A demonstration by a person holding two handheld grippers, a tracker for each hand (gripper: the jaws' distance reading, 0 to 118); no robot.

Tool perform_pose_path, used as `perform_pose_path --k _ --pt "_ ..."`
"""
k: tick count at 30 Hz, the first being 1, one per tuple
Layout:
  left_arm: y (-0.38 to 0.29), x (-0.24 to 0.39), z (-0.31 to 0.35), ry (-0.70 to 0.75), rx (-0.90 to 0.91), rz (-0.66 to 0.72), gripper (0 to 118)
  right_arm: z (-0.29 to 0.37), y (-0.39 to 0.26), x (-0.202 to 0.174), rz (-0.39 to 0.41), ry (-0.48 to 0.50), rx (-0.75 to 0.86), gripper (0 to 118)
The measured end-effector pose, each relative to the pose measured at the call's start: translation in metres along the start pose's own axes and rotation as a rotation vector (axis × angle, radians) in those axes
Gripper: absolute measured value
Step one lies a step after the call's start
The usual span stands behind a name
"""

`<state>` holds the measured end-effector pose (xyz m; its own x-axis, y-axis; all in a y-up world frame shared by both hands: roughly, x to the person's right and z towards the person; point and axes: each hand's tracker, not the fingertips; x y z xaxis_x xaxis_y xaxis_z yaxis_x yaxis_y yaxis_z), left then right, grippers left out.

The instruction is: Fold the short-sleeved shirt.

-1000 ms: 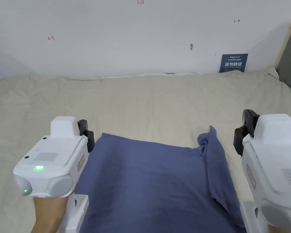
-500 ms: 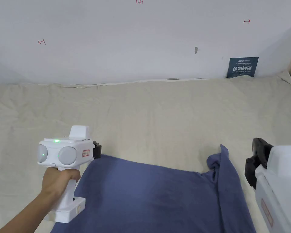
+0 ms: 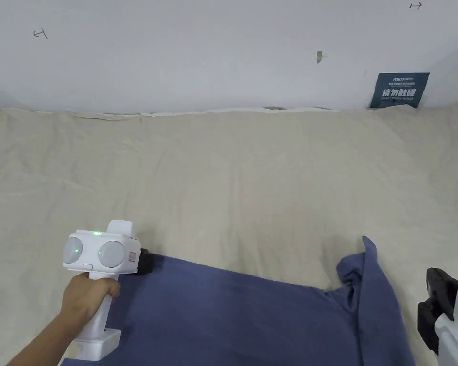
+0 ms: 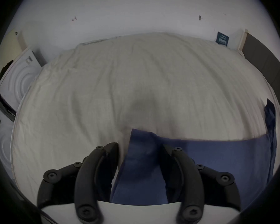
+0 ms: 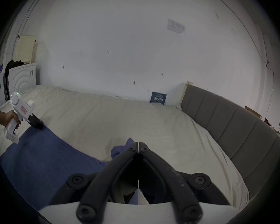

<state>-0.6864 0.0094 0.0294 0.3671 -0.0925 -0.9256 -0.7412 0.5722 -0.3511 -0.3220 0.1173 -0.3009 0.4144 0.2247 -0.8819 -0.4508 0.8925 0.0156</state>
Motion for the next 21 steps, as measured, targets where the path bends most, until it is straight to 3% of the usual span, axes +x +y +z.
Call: perform_pose_path --k 2,4,5,8,9,10,12,16,17,19,20,21 --pt "-0.002 0.004 0.005 -0.013 0.008 -0.007 41 -0.008 -0.006 0.003 -0.009 0.012 -0.055 2" --pt "-0.001 0.003 0.000 0.006 0.024 -0.041 10 -0.025 -0.010 0.007 -0.044 0.040 -0.141 2" --pt "0.001 0.002 0.003 -0.036 0.021 -0.047 2 -0.032 -0.012 0.010 -0.076 0.042 -0.169 8" --pt "0.003 0.005 0.019 -0.012 0.090 -0.021 2 -0.063 -0.018 0.015 -0.144 0.096 -0.278 50" --pt "0.003 0.004 0.029 -0.023 0.120 -0.007 2 -0.075 -0.021 0.015 -0.154 0.098 -0.322 75" --pt "0.003 0.003 0.038 -0.049 0.146 0.009 2 -0.085 -0.023 0.016 -0.174 0.100 -0.363 90" --pt "0.005 0.001 0.058 -0.082 0.165 0.020 2 -0.109 -0.031 0.015 -0.199 0.109 -0.438 112" --pt "0.004 -0.004 0.086 -0.105 0.195 0.016 2 -0.148 -0.052 0.011 -0.226 0.096 -0.561 103" --pt "0.003 -0.006 0.090 -0.110 0.197 0.016 2 -0.149 -0.054 0.006 -0.229 0.101 -0.579 91" --pt "0.001 -0.006 0.099 -0.114 0.203 0.021 2 -0.157 -0.061 0.000 -0.211 0.099 -0.603 48" --pt "0.000 -0.007 0.101 -0.115 0.205 0.021 2 -0.160 -0.065 -0.003 -0.203 0.118 -0.625 36" --pt "-0.002 -0.009 0.103 -0.115 0.205 0.019 2 -0.162 -0.070 -0.002 -0.200 0.153 -0.630 32"
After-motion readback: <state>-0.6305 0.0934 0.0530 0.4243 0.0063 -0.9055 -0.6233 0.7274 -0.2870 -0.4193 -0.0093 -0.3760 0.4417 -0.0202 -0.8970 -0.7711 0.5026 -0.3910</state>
